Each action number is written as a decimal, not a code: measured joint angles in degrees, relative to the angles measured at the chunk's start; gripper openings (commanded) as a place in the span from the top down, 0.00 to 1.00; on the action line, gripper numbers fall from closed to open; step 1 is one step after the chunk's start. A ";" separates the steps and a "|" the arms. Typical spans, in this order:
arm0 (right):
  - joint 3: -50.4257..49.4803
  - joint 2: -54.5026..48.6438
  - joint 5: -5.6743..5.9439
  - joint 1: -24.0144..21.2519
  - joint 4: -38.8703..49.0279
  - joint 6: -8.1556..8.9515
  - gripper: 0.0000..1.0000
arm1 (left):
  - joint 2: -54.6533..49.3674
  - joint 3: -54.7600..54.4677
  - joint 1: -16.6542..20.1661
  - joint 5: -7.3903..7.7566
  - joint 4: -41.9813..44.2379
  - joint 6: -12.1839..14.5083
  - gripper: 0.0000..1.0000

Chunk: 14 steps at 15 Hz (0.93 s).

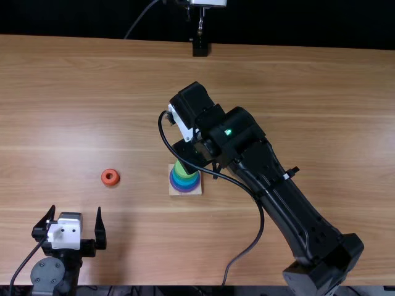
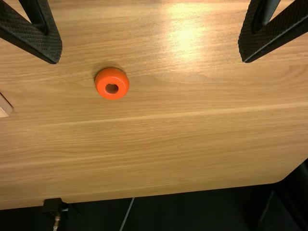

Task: Build the Hanoi tower: stack the rings onto the peg from bottom to top in this color order: purple, dark blue, light blue, dark green, light green, yellow, orange.

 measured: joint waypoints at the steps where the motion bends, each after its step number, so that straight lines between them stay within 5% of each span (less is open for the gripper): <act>1: 0.00 0.00 0.00 0.00 0.15 0.00 1.00 | 0.00 0.00 -0.02 0.00 -0.02 0.02 0.00; 14: 0.00 1.57 0.04 0.61 0.13 0.02 1.00 | 0.00 0.00 0.00 0.02 0.00 0.00 0.00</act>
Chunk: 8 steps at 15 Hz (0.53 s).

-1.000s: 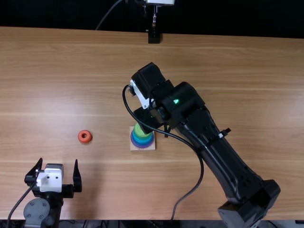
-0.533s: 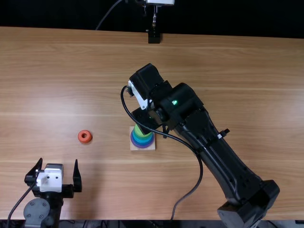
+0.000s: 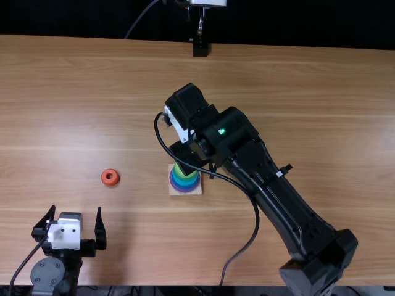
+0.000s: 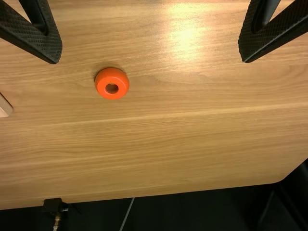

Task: Build the Hanoi tower: stack the rings onto the peg from bottom to top in this color order: purple, dark blue, light blue, dark green, light green, yellow, orange.

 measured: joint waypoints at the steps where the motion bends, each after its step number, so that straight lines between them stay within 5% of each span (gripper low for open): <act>1: 0.00 0.04 -0.02 0.35 0.04 0.02 1.00 | 0.00 0.00 0.00 -0.02 0.00 -0.02 0.00; 2: 0.00 0.04 -0.02 0.72 0.04 0.04 1.00 | 0.00 0.00 0.00 -0.04 0.00 0.00 0.00; 3: 0.00 0.04 -0.02 0.85 0.07 0.09 0.56 | 0.00 0.00 0.00 -0.04 0.02 -0.02 0.00; 4: 0.00 0.02 -0.04 0.85 0.04 0.11 0.00 | 0.00 0.00 0.00 0.00 0.00 -0.02 0.00; 8: 0.00 0.04 -0.02 0.85 0.02 0.13 0.00 | 0.00 0.00 0.00 -0.02 0.00 0.00 0.00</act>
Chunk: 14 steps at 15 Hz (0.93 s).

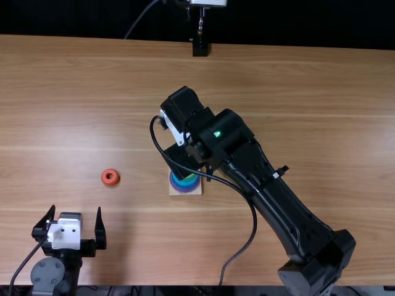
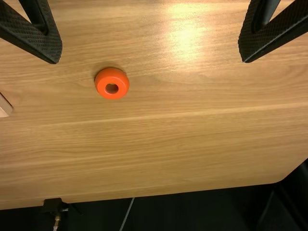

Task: Build the Hanoi tower: stack the rings onto the peg from bottom to top in this color order: purple, dark blue, light blue, dark green, light green, yellow, orange.

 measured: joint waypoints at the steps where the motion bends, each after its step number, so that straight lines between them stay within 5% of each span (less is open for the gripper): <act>1: 0.00 0.00 0.02 0.00 0.02 -0.02 0.00 | 0.00 0.00 0.00 0.00 0.00 0.02 0.00; 8: -2.43 -0.20 -0.09 -1.09 10.64 -0.11 0.00 | 0.00 0.00 0.00 0.00 -0.02 0.00 0.00; 11: -16.28 -2.86 0.22 -8.46 24.48 -0.02 0.00 | 0.00 0.00 0.00 0.02 0.00 0.04 0.00; 14: -29.44 -12.24 6.25 -15.06 40.76 -0.13 0.00 | 0.00 0.00 0.00 0.02 0.00 0.00 0.00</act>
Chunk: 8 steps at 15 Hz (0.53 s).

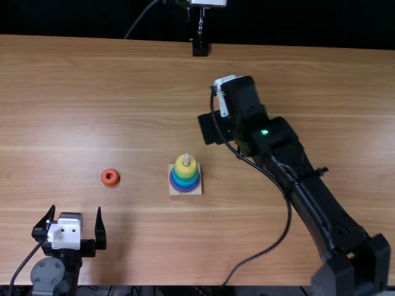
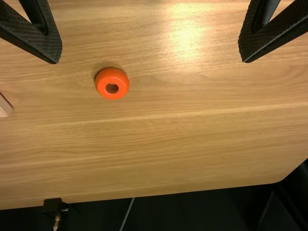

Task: Build the Hanoi tower: stack the rings onto the peg from bottom to top in this color order: purple, dark blue, light blue, dark green, light green, yellow, orange.

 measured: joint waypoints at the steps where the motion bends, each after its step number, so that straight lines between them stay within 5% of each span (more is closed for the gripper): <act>1: -3.28 -3.34 1.70 -1.44 3.63 -0.02 0.00 | 0.00 0.00 0.00 -0.02 -0.04 -0.02 0.00; 4: -13.99 -12.02 3.91 -6.75 11.47 0.00 0.00 | 0.00 0.00 0.00 0.00 -0.02 0.00 0.00; 8: -28.81 -26.99 4.90 -13.62 23.96 -0.02 0.00 | 0.00 0.00 0.00 -0.02 -0.02 0.00 0.00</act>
